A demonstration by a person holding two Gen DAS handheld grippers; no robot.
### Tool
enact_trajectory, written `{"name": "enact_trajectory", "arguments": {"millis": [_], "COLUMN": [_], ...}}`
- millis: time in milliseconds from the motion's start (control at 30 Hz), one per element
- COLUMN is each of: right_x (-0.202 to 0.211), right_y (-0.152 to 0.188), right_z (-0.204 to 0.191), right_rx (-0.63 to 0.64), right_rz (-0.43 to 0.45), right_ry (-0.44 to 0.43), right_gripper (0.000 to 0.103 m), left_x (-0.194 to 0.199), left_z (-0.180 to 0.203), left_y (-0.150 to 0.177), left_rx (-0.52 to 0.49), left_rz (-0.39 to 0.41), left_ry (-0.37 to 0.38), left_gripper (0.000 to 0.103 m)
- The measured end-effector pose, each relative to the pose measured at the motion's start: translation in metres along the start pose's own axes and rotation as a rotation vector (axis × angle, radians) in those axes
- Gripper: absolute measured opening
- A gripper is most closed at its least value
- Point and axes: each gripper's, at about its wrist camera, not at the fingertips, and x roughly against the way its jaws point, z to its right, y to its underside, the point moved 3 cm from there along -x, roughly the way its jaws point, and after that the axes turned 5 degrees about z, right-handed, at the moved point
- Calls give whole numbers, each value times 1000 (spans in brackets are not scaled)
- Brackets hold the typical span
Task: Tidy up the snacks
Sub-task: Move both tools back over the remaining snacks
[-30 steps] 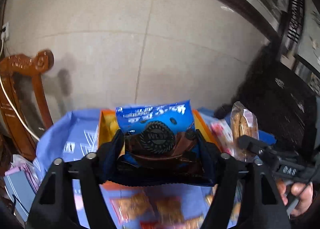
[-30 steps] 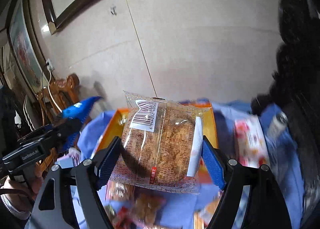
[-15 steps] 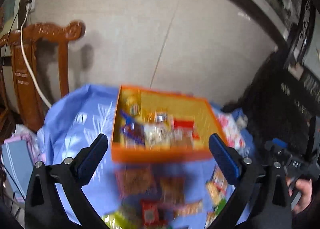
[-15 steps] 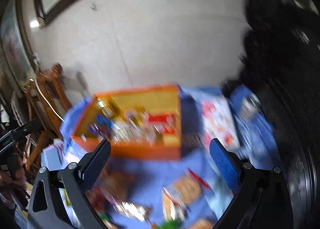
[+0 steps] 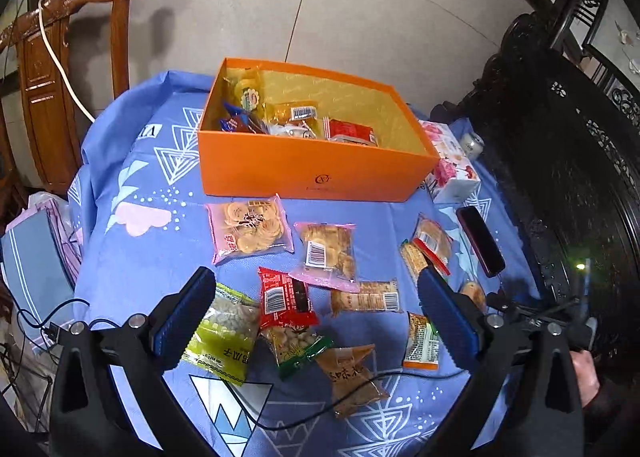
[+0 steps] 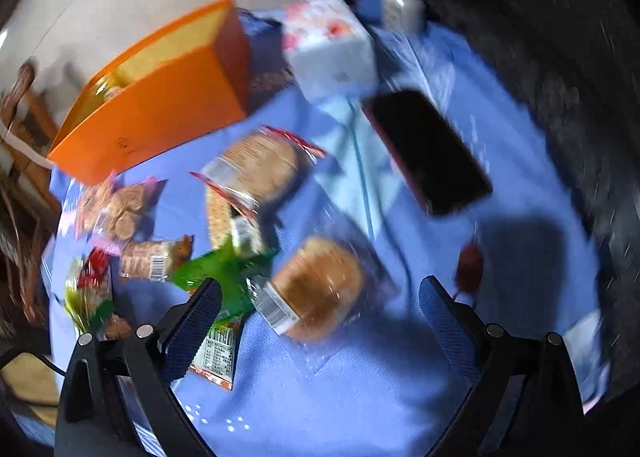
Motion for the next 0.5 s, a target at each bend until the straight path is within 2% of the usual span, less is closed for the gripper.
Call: {"name": "enact_trajectory", "arguments": {"millis": [133, 267, 300, 367, 400, 500], "right_x": [-20, -37, -42, -51, -53, -49], "right_y": [4, 4, 4, 4, 5, 6], "right_z": [11, 10, 7, 3, 2, -2], "right_rx": [-146, -223, -222, -188, -171, -142], "right_rz": [-40, -55, -65, -78, -76, -59], "right_ry": [-1, -12, -14, 19, 27, 13], "right_gripper": [99, 97, 94, 78, 77, 63], "left_x": [10, 16, 18, 21, 23, 27], "left_z": [1, -2, -4, -12, -19, -36], "left_y": [1, 1, 2, 4, 4, 6], "left_rx": [8, 14, 14, 16, 25, 60], "left_rz": [16, 17, 19, 26, 31, 32], "left_ry": [-11, -31, -38, -69, -86, -114], "left_gripper": [99, 99, 99, 99, 99, 99]}}
